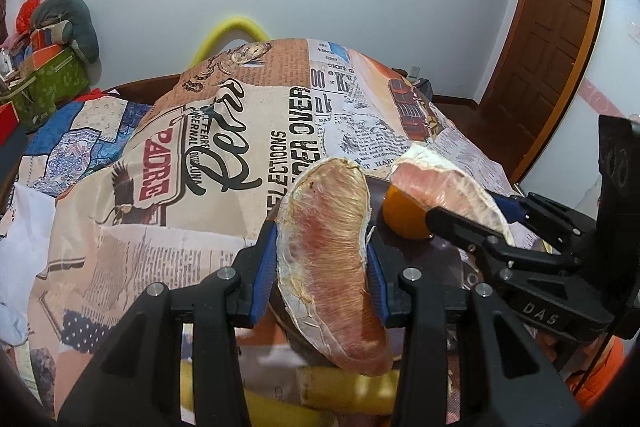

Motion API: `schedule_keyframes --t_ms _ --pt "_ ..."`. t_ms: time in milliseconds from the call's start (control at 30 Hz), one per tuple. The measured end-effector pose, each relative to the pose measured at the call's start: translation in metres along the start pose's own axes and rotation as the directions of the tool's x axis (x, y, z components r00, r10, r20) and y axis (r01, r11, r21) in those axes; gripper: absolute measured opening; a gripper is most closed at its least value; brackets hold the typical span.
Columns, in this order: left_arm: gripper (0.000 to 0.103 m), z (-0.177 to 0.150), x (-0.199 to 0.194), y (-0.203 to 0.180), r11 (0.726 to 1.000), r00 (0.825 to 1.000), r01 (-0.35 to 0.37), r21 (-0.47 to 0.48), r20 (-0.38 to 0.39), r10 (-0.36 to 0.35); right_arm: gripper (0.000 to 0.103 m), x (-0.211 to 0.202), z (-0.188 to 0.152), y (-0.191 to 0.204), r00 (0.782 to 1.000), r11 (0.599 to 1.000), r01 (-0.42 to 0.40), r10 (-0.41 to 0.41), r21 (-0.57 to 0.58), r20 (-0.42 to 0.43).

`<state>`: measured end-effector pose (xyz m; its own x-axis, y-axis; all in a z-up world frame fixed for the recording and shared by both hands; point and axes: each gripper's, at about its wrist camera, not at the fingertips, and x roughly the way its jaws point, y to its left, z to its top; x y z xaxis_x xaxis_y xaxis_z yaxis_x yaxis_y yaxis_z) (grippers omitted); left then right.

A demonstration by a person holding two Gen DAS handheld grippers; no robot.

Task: Organize fruits
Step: 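Lower the left gripper's pomelo segment onto the plate while the right gripper places its segment beside it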

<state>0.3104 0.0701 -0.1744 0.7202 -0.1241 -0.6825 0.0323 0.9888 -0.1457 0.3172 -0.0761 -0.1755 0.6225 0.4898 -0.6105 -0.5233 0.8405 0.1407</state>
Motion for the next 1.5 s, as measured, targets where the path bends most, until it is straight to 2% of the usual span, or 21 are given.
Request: schedule_keyframes --t_ms 233,433,667,867,933,1167,1500 --pt "0.041 0.005 0.014 0.005 1.0 1.0 -0.012 -0.009 -0.016 0.012 0.047 0.017 0.004 -0.002 0.999 0.999 -0.034 0.033 -0.001 -0.04" --pt "0.041 0.009 0.022 0.007 1.0 1.0 -0.012 -0.014 -0.027 0.011 0.048 0.03 0.005 0.004 0.996 0.999 -0.034 0.031 -0.029 -0.08" --pt "0.041 0.013 0.028 0.003 1.0 0.999 -0.004 -0.016 -0.05 0.004 0.048 0.014 0.007 -0.001 0.999 0.999 -0.028 0.027 -0.033 -0.045" --pt "0.041 0.015 0.035 -0.013 1.0 0.998 -0.007 0.029 -0.064 0.009 0.049 -0.003 0.004 -0.014 0.999 1.0 -0.026 0.026 0.001 -0.029" --pt "0.045 0.016 0.035 -0.017 0.999 0.998 -0.007 0.042 -0.067 0.01 0.049 -0.008 0.001 -0.018 1.0 1.0 -0.008 0.008 -0.001 -0.025" --pt "0.047 0.017 0.023 -0.025 0.998 0.999 -0.025 0.063 -0.044 0.028 0.049 -0.02 -0.006 -0.026 1.0 1.0 0.006 -0.006 0.006 -0.028" --pt "0.053 0.007 -0.023 -0.016 0.998 0.998 -0.056 0.041 -0.012 0.057 0.049 -0.043 -0.015 -0.015 1.0 1.0 -0.004 0.004 0.001 -0.022"
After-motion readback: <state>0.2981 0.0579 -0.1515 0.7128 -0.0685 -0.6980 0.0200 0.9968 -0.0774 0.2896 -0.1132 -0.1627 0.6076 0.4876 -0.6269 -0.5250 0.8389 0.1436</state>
